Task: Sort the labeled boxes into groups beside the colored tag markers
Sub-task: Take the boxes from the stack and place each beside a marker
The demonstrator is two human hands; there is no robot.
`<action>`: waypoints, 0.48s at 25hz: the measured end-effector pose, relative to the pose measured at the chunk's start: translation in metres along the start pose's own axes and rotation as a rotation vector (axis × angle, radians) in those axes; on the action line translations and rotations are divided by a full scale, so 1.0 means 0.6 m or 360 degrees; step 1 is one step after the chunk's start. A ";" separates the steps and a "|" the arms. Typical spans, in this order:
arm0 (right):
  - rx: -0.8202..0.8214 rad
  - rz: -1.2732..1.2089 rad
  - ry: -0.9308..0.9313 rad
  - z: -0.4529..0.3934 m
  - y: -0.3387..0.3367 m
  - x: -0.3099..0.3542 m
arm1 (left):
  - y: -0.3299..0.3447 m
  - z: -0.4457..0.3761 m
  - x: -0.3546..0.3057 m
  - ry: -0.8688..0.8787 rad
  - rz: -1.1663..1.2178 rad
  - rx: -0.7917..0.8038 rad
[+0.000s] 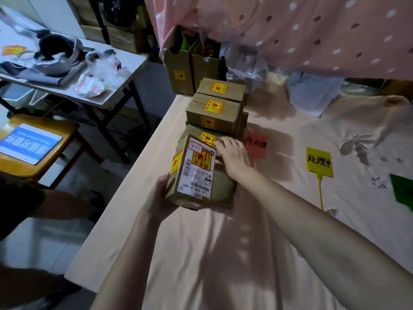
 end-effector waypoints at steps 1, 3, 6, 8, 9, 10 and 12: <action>-0.0025 0.0032 -0.0008 0.001 -0.004 0.002 | 0.004 0.000 -0.001 -0.0012 -0.0019 -0.0044; -0.0039 0.0059 0.0020 0.001 -0.013 0.004 | 0.016 0.001 -0.010 -0.0014 -0.0065 -0.0174; -0.0002 -0.0055 0.0076 0.001 -0.009 -0.001 | 0.026 0.001 -0.028 0.0019 -0.0305 -0.0388; 0.0041 -0.0214 0.0186 -0.003 0.004 -0.009 | 0.029 0.005 -0.040 0.0102 -0.0478 -0.0489; 0.0079 -0.0255 0.0279 -0.008 0.008 -0.015 | 0.030 0.008 -0.046 0.0173 -0.0569 -0.0517; 0.0114 -0.0220 0.0318 -0.014 0.011 -0.020 | 0.030 0.012 -0.054 0.0255 -0.0650 -0.0542; 0.0117 -0.0131 0.0243 -0.013 0.007 -0.025 | 0.030 0.021 -0.071 0.0436 -0.0784 -0.0541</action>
Point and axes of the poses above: each hand's wrist, its own z-axis away from the middle knuckle, its own y-axis out of the palm, x = y × z, the point moved 3 cm from there along -z, towards the middle knuckle, and after that the axes turned 15 degrees about -x, right-handed, at the moved point
